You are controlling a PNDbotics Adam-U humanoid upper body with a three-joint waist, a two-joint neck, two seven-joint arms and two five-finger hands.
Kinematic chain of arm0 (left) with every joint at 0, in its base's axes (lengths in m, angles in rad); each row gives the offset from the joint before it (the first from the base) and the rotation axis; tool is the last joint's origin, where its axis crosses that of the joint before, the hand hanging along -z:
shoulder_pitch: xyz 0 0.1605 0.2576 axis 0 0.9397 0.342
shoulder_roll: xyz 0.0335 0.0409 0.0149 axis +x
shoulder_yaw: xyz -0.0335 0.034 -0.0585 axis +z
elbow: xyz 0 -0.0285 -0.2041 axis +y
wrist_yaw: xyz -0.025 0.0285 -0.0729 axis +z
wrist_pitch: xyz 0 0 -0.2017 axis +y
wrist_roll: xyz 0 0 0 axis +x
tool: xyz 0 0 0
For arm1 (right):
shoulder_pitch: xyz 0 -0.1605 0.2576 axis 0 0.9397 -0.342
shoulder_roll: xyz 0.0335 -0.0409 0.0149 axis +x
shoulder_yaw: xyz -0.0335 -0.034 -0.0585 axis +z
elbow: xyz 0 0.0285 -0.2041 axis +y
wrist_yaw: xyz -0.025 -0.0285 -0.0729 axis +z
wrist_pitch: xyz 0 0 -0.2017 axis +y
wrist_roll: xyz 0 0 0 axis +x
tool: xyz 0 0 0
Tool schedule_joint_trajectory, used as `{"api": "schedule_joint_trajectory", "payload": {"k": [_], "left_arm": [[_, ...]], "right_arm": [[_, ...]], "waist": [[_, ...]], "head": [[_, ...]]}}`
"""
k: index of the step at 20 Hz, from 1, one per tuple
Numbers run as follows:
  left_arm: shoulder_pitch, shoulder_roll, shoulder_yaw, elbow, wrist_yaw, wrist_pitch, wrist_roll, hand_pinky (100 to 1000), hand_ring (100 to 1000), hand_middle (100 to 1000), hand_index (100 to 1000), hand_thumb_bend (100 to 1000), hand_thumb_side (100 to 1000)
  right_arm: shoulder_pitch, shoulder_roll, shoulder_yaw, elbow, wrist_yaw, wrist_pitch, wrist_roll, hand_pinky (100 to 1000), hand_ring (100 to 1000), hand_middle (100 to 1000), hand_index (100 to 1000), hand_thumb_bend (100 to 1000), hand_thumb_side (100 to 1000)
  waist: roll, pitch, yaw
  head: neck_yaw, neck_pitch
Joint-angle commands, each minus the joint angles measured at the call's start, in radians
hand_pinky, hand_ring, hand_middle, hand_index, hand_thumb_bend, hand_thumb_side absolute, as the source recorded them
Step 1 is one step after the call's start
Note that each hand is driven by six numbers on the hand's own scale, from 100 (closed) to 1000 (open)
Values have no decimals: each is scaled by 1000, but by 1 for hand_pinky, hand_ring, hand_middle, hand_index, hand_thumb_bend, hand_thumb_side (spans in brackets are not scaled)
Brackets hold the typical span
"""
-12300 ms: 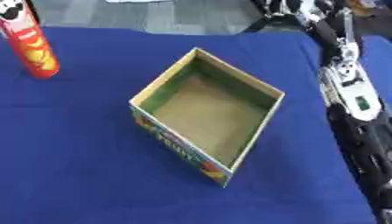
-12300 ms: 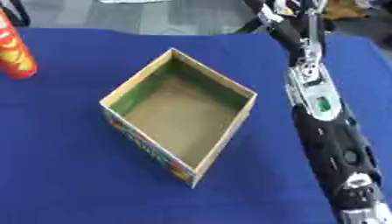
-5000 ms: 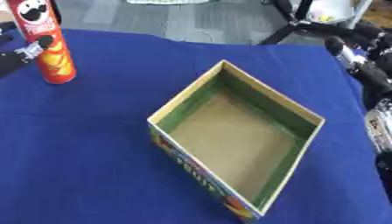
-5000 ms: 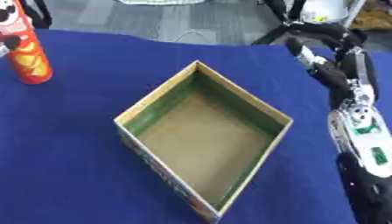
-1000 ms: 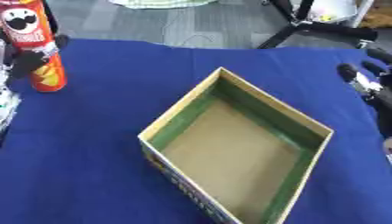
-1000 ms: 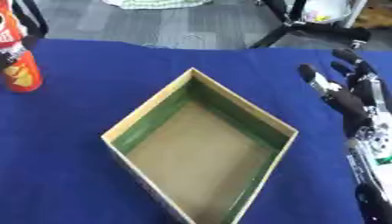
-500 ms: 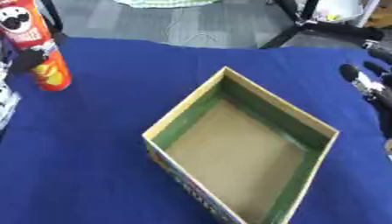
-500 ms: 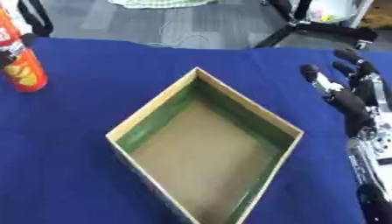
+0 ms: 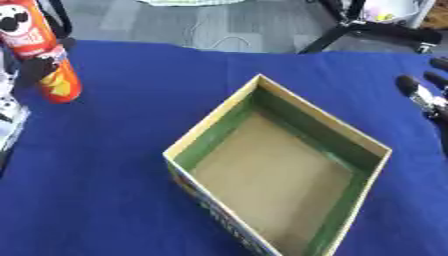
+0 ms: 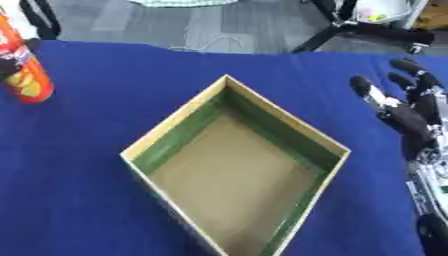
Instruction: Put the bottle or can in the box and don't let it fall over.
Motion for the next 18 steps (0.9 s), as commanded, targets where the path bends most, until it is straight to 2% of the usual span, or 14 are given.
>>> {"api": "schedule_joint_trajectory", "payload": {"k": [1,4,12,18], "left_arm": [[-23,35,9,-8,15,-5,19,847,1000,932,872,753,547],[-23,35,7,-6,19,-9,22,837,1000,919,822,724,543],[-26,32,7,-4,34,-21,36,834,1000,907,760,620,538],[-28,33,8,-1,44,-28,39,826,1000,893,720,586,528]], "right_arm": [[-16,-17,-5,-22,-6,0,4,742,941,1000,778,753,262],[-18,-18,-6,-21,-6,1,4,742,942,1000,778,754,262],[-19,-16,-9,-21,-6,3,4,744,942,1000,778,754,261],[-17,-15,-10,-19,-7,4,5,745,942,1000,778,752,261]], "waist": [[5,-21,-2],[5,-21,-2],[3,-21,-4],[7,-19,-8]], "head": [[4,-15],[4,-12],[4,-8],[10,-9]]}}
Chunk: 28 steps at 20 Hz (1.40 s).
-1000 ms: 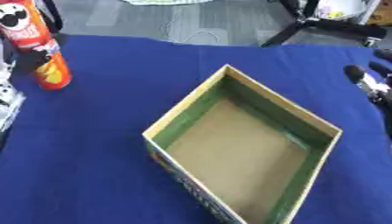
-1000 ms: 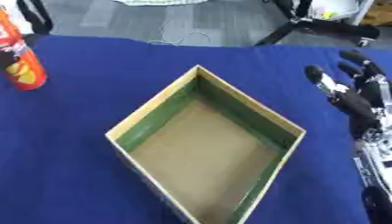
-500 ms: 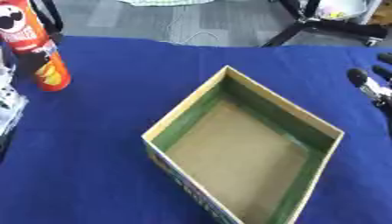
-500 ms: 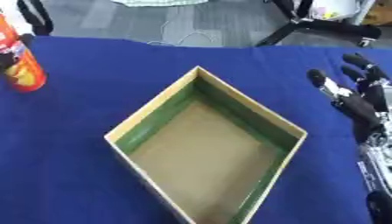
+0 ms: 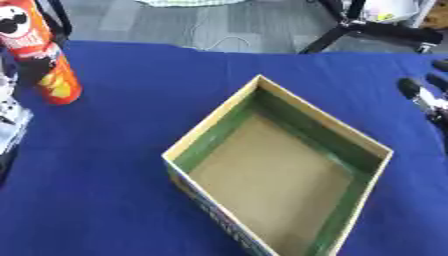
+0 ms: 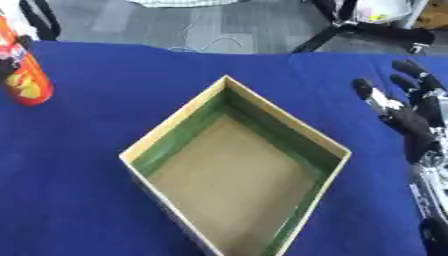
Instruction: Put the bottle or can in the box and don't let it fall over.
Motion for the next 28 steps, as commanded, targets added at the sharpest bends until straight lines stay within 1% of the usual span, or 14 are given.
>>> {"api": "schedule_joint_trajectory", "payload": {"k": [1,2,3,4,7,9,11,12,17,18,19,21,24,28], "left_arm": [[-25,34,9,-5,4,-4,5,824,1000,889,711,567,522],[-25,35,10,-4,4,-4,6,824,1000,889,711,567,522],[-25,35,11,-2,5,-3,8,819,1000,881,696,535,516],[-25,35,11,-1,7,-3,9,818,1000,879,693,531,516],[-24,35,11,1,14,-3,9,812,1000,870,666,466,521],[-23,36,10,1,17,-3,6,812,1000,869,661,452,522],[-23,36,10,2,22,-4,3,810,1000,862,639,400,542],[-24,36,10,2,25,-4,1,809,1000,860,633,392,543],[-23,35,7,-2,39,-3,-9,802,1000,840,581,307,555],[-23,35,7,-3,42,-3,-11,802,1000,839,576,302,557],[-22,35,6,-3,45,-3,-12,801,1000,836,558,267,559],[-21,35,3,-9,51,-3,-17,800,1000,833,538,228,563],[-20,36,-5,-23,59,-4,-27,800,1000,829,515,198,557],[-17,38,-15,-46,70,4,-43,801,1000,827,499,197,555]], "right_arm": [[-13,-15,-10,-19,-7,-1,1,745,942,1000,778,752,260],[-13,-15,-10,-20,-8,-1,1,745,942,1000,778,752,260],[-12,-15,-11,-19,-8,0,0,745,943,1000,777,753,258],[-12,-16,-11,-19,-9,0,-1,745,943,1000,777,753,258],[-12,-17,-11,-19,-10,0,-1,746,943,1000,778,753,258],[-12,-16,-11,-19,-9,0,-1,746,943,1000,778,754,258],[-11,-16,-12,-19,-10,0,-2,746,943,1000,778,754,258],[-11,-16,-12,-19,-10,0,-2,746,943,1000,778,753,259],[-8,-11,-13,-19,-9,1,-3,747,944,1000,778,752,260],[-7,-11,-13,-19,-9,1,-3,747,944,1000,778,752,260],[-7,-11,-14,-18,-9,1,-4,747,944,1000,778,751,261],[-4,-11,-15,-18,-10,1,-5,747,945,1000,778,750,266],[-1,-8,-15,-18,-10,1,-7,747,945,1000,778,749,270],[2,-5,-16,-18,-9,1,-9,747,945,1000,778,748,275]], "waist": [[6,-20,-3],[6,-20,-4],[6,-19,-4],[6,-19,-4],[6,-18,-4],[6,-18,-4],[5,-19,-3],[5,-20,-2],[5,-22,-2],[5,-23,-2],[5,-23,-2],[5,-25,-2],[5,-29,0],[4,-37,5]], "head": [[5,-9],[4,-9],[3,-7],[3,-5],[0,-1],[-1,0],[-3,2],[-3,3],[-5,1],[-6,0],[-7,0],[-7,3],[-9,7],[-15,14]]}}
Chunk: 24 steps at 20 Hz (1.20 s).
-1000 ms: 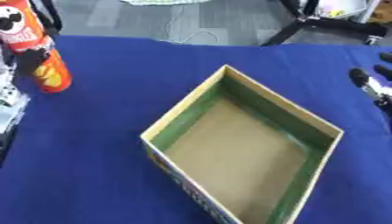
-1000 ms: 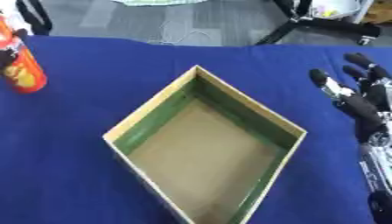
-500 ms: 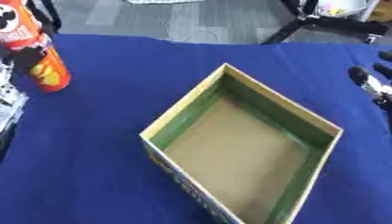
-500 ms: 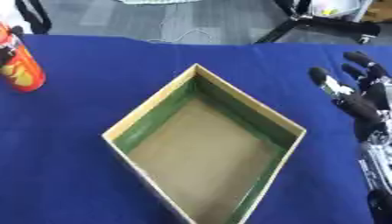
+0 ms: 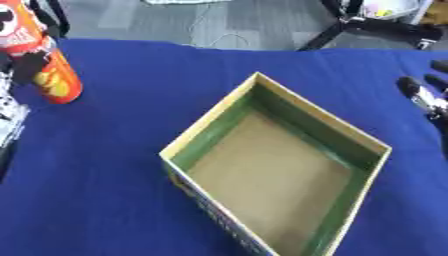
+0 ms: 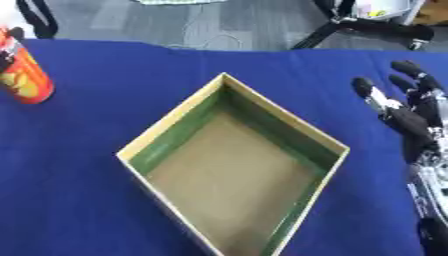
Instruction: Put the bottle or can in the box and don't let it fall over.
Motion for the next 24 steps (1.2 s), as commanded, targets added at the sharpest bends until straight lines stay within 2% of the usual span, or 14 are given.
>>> {"api": "schedule_joint_trajectory", "payload": {"k": [1,3,8,15,24], "left_arm": [[-14,34,-5,-36,10,5,-11,801,1000,827,499,197,555],[-13,34,-6,-40,12,7,-12,799,1000,820,465,186,537],[-6,29,-59,-127,12,15,-67,797,1000,818,459,173,525],[-5,22,-126,-266,41,39,-149,792,1000,814,457,164,510],[14,-54,-218,-447,104,100,-242,792,1000,811,456,176,498]], "right_arm": [[-10,-14,-10,-18,-7,1,-6,747,945,1000,778,748,275],[-10,-14,-10,-18,-7,1,-6,748,945,1000,778,743,292],[7,6,-12,-20,4,1,-9,749,945,1000,779,735,320],[31,31,-13,-28,26,1,-15,750,945,1000,780,723,366],[53,56,-10,-31,47,7,-17,752,944,1000,781,712,408]], "waist": [[2,-38,1],[2,-39,2],[0,-89,21],[11,-156,31],[23,-222,38]], "head": [[-6,5],[-6,5],[-5,56],[0,105],[-19,155]]}}
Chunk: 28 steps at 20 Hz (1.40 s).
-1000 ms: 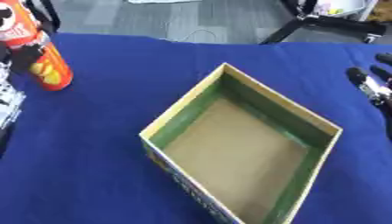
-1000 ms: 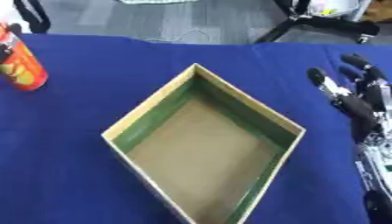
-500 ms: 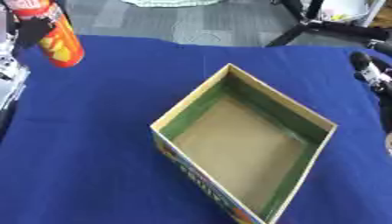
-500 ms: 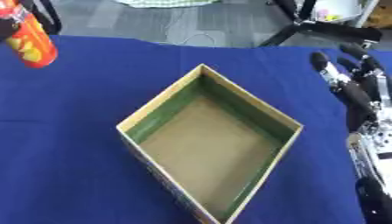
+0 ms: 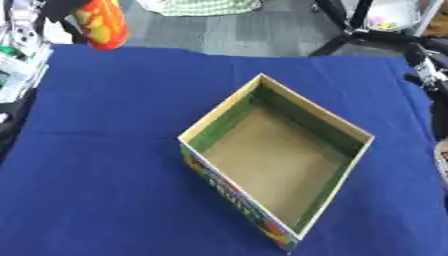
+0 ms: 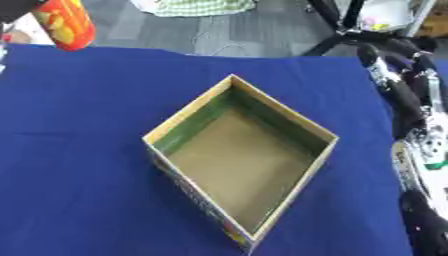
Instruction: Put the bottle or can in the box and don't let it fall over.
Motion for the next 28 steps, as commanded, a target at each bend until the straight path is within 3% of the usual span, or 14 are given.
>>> {"api": "schedule_joint_trajectory", "payload": {"k": [1,7,12,21,28], "left_arm": [[-7,-23,-26,-88,29,18,-28,792,1000,811,456,176,498],[18,-86,-94,-243,95,41,-85,798,1000,811,460,170,501],[19,-119,-141,-365,131,101,-119,799,1000,811,462,187,491],[32,-218,-180,-448,195,174,-131,795,1000,811,463,203,499],[44,-285,-215,-527,197,203,-137,794,1000,809,465,214,492]], "right_arm": [[-9,-5,-4,-25,12,1,-2,752,944,1000,781,712,408],[-11,5,2,-27,21,5,0,753,944,1000,782,709,422],[-9,9,2,-27,25,6,-2,753,945,1000,781,706,426],[4,5,-5,-23,28,6,-15,753,945,1000,781,701,434],[22,-1,-12,-18,32,5,-29,753,944,1000,781,697,441]], "waist": [[3,-35,3],[7,-47,5],[11,-50,3],[24,-60,12],[39,-73,29]], "head": [[-15,18],[-41,40],[-47,51],[-131,100],[-149,119]]}}
